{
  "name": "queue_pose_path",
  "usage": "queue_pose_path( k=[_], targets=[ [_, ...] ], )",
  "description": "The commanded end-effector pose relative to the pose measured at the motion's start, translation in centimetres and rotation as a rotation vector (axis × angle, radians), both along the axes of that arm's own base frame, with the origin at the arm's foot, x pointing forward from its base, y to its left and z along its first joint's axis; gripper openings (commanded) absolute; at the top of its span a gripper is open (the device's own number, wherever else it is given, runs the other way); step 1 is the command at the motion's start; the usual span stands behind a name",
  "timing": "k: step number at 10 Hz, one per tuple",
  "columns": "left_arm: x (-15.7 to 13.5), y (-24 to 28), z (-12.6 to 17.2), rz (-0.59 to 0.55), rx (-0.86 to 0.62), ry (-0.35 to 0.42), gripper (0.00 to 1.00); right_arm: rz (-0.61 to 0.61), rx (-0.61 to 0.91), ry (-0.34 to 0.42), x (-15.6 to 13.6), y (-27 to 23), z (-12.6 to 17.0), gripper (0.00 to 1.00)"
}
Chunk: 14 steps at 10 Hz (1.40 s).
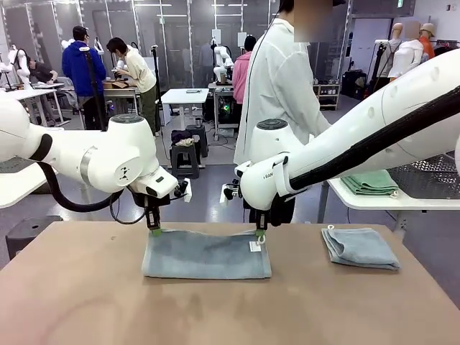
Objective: Fold the towels and place them in the basket.
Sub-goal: When a person lays out a Towel with hook on the table, fold it in half twice.
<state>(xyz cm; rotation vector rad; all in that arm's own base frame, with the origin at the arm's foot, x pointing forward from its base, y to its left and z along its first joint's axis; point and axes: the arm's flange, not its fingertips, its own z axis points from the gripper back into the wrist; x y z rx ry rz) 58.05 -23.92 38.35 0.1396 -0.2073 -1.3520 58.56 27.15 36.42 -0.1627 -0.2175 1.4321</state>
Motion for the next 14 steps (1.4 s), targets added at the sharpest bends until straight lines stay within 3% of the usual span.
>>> queue_pose_path(
  k=[1,7,8,9,10,11,12,13,14],
  targets=[
    [1.4,-0.5,-0.5,0.028,0.024,0.024,0.06,-0.03,0.011,-0.024,0.7,-0.2,-0.7,0.07],
    [4.0,-0.8,-2.4,0.035,0.011,0.049,0.06,-0.052,0.047,-0.036,2.0,0.0,-2.2,0.07],
    [4.1,-0.8,-2.6,0.037,0.01,0.049,0.1,-0.048,0.054,-0.04,2.1,0.0,-2.3,0.11],
    [4.0,-0.8,-2.7,0.04,0.011,0.045,0.25,-0.046,0.065,-0.045,2.0,-0.1,-2.3,0.27],
    [4.1,-0.9,-2.6,0.025,0.019,0.008,0.28,-0.029,0.084,-0.054,2.4,-0.4,-2.2,0.31],
    [3.9,-0.5,-2.1,0.0,0.025,-0.023,0.44,-0.022,0.098,-0.056,2.4,-0.7,-2.1,0.47],
    [3.6,0.4,-1.3,-0.014,0.029,-0.034,0.47,-0.014,0.106,-0.058,2.3,-1.0,-1.6,0.51],
    [3.3,1.4,0.0,-0.024,0.032,-0.037,0.63,-0.005,0.108,-0.061,2.1,-1.4,-0.8,0.67],
    [2.7,2.3,1.5,-0.061,0.033,-0.015,0.66,0.002,0.108,-0.056,1.7,-1.9,0.3,0.71]
  ],
)
